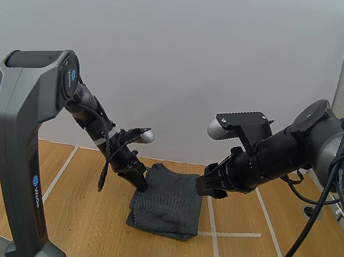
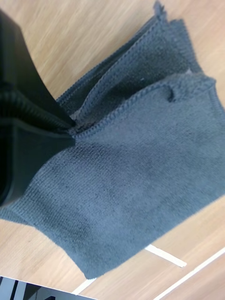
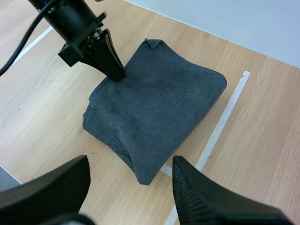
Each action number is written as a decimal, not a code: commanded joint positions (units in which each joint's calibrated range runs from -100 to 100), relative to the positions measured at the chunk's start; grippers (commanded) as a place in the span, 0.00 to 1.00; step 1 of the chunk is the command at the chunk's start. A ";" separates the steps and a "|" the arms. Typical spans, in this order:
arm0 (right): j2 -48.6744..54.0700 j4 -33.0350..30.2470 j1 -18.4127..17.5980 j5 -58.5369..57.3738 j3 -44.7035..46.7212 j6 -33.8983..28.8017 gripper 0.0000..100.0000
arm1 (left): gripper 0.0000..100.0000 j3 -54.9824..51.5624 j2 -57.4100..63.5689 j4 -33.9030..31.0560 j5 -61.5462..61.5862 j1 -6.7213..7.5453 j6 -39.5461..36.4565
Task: Fold the towel
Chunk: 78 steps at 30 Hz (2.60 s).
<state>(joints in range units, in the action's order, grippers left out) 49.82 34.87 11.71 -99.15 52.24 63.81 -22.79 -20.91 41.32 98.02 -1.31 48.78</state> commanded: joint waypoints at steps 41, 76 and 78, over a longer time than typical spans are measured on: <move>0.75 -0.83 0.22 -0.85 -0.24 -1.24 0.58 | 0.98 0.49 -1.50 3.93 1.98 0.44 -0.87; 0.75 -0.83 0.22 -0.85 -0.24 -1.24 0.58 | 0.90 0.49 -6.25 8.24 1.98 2.61 0.21; 0.75 -0.83 0.22 -0.85 -0.24 -1.24 0.58 | 0.90 0.49 -6.27 8.49 1.98 2.61 0.21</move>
<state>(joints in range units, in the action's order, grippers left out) 49.82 34.52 11.71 -99.15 52.24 62.62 -22.14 -27.36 47.78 98.69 0.99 48.41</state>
